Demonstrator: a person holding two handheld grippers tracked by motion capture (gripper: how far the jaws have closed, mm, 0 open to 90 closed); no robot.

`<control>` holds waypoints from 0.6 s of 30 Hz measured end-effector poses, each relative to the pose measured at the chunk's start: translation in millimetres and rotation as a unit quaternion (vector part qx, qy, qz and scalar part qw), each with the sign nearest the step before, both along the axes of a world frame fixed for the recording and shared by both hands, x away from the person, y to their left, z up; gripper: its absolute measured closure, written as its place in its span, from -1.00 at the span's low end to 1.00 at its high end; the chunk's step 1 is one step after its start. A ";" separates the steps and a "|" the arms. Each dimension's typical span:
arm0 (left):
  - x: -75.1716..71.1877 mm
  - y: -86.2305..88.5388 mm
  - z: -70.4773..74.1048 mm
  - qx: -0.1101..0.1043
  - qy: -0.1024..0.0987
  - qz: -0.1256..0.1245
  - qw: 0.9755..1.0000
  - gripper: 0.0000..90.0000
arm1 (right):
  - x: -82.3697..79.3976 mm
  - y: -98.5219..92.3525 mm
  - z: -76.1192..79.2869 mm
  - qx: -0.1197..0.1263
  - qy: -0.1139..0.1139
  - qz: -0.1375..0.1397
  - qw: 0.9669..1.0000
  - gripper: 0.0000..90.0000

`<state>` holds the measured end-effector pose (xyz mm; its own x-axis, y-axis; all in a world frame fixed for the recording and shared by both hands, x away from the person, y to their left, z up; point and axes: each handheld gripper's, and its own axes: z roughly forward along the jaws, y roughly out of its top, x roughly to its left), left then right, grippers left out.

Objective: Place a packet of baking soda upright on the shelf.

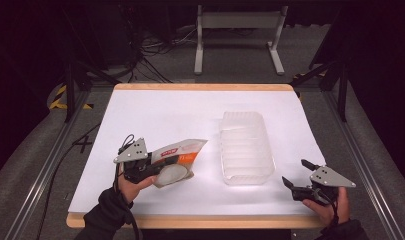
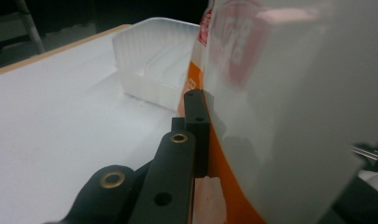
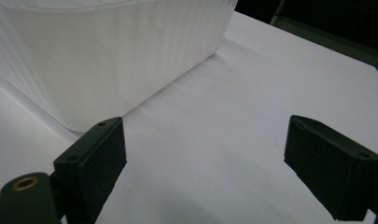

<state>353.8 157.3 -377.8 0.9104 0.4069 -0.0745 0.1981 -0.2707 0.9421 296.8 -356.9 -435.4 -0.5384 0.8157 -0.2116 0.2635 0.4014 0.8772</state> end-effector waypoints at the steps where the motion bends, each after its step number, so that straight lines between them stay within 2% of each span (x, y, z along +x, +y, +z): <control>1: 0.7 -0.2 0.6 -0.004 0.004 0.001 1.000 0.99 | 0.0 -0.2 -0.1 0.000 0.000 0.000 1.000 -0.70; 2: 2.0 0.4 2.2 0.001 -0.004 0.003 1.000 0.99 | 0.0 -0.4 -0.1 0.000 0.000 -0.001 1.000 -0.70; 10: 5.9 -8.0 13.4 -0.025 -0.016 0.002 1.000 0.99 | 0.4 0.5 -0.5 -0.002 0.001 -0.001 1.000 -0.70; 18: 10.5 -23.5 21.6 -0.048 -0.015 -0.012 0.999 0.99 | 0.5 -0.9 -0.6 0.001 0.000 -0.004 1.000 -0.70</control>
<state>364.3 133.8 -356.2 0.9226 0.3765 -0.0840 0.1629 -0.1828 0.9696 297.3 -357.8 -435.9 -0.5319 0.8202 -0.2104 0.2662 0.3978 0.8780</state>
